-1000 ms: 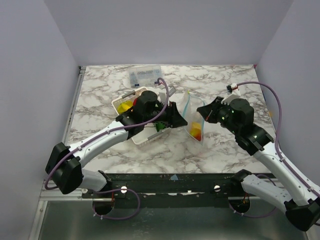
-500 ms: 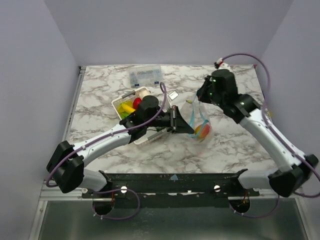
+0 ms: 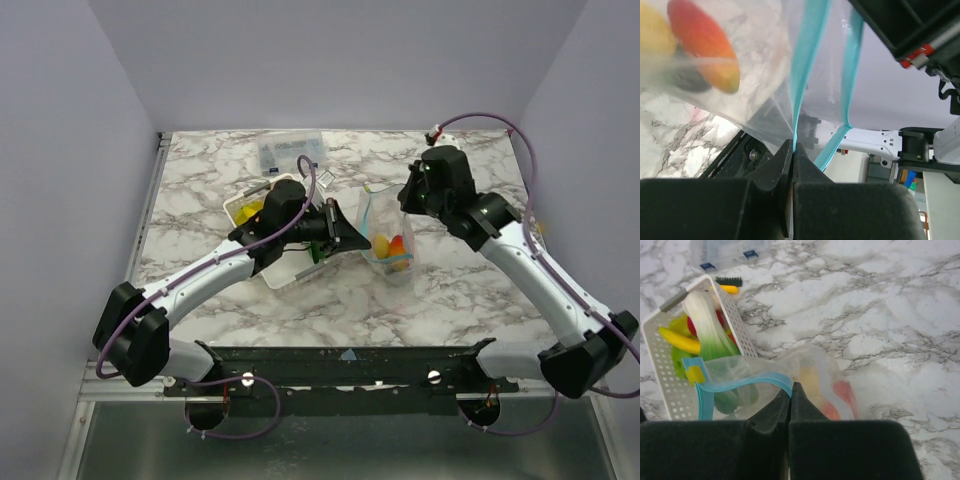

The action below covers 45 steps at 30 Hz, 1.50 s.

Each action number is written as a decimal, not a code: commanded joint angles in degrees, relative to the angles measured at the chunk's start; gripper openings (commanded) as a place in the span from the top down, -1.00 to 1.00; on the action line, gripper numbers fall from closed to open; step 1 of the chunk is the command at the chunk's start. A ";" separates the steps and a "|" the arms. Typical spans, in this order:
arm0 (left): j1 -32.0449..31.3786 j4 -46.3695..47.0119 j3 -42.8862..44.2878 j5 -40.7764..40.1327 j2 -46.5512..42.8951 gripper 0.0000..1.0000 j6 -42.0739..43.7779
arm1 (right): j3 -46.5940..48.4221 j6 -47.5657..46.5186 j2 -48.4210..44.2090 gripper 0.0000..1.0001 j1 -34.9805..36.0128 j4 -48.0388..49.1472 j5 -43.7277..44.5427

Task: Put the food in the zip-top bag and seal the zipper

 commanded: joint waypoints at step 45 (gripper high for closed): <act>21.42 -17.44 -4.59 -28.85 5.99 -0.02 5.24 | -18.49 -4.45 -15.50 0.99 -0.38 13.85 -3.54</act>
